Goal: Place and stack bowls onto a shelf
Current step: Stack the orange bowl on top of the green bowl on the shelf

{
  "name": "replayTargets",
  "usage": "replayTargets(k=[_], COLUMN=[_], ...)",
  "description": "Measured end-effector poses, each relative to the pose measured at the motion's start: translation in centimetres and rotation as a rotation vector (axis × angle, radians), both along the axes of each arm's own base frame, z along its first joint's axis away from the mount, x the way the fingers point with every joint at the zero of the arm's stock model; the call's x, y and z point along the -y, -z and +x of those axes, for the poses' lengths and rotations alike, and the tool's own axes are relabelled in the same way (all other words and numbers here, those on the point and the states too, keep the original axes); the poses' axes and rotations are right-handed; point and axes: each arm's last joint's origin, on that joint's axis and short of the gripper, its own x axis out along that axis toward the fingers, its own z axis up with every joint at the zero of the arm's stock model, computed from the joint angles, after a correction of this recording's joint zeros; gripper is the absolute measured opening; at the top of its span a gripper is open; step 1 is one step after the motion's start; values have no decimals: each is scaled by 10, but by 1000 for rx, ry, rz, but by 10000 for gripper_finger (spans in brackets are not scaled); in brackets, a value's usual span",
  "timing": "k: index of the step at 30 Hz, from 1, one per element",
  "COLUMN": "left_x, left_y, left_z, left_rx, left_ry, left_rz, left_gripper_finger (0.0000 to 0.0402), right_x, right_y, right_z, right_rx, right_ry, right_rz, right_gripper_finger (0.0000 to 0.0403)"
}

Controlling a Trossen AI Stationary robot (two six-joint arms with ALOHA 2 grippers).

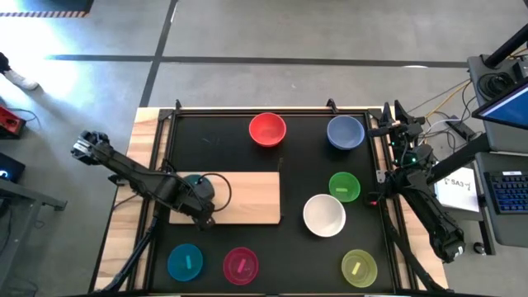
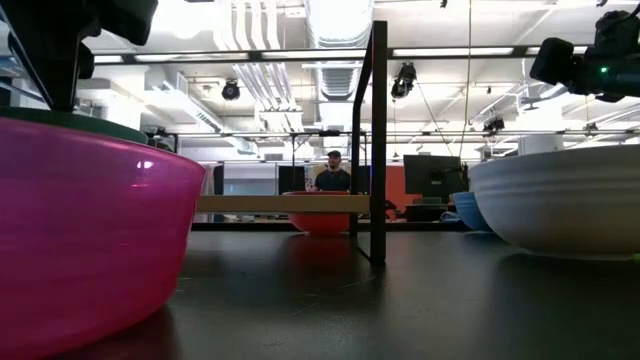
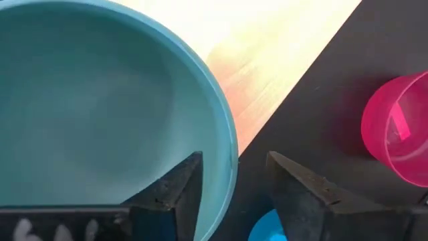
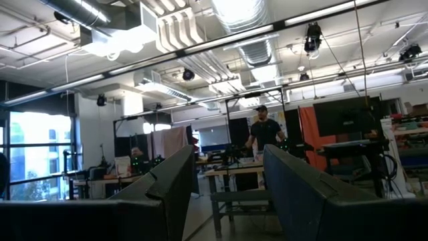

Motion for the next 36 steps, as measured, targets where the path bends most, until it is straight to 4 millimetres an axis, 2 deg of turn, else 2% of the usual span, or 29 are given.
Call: replayTargets(k=[11, 18, 22, 25, 30, 36], left_x=[1, -4, -21, -38, -67, -106], left_y=[-4, -38, -46, -45, -32, -15], left_z=[2, 19, 40, 59, 85, 111], left_rx=[42, 170, 154, 113, 25, 52], left_ry=[9, 72, 126, 241, 471, 546], left_rz=[-11, 112, 217, 290, 392, 480], left_gripper_finger=[160, 160, 160, 160, 160, 163], right_x=[0, 0, 0, 0, 0, 0], right_y=[0, 0, 0, 0, 0, 0], right_z=[0, 0, 0, 0, 0, 0], right_rx=[0, 0, 0, 0, 0, 0], right_ry=[0, 0, 0, 0, 0, 0], right_rz=[0, 0, 0, 0, 0, 0], right_gripper_finger=[171, 171, 171, 171, 171, 171])
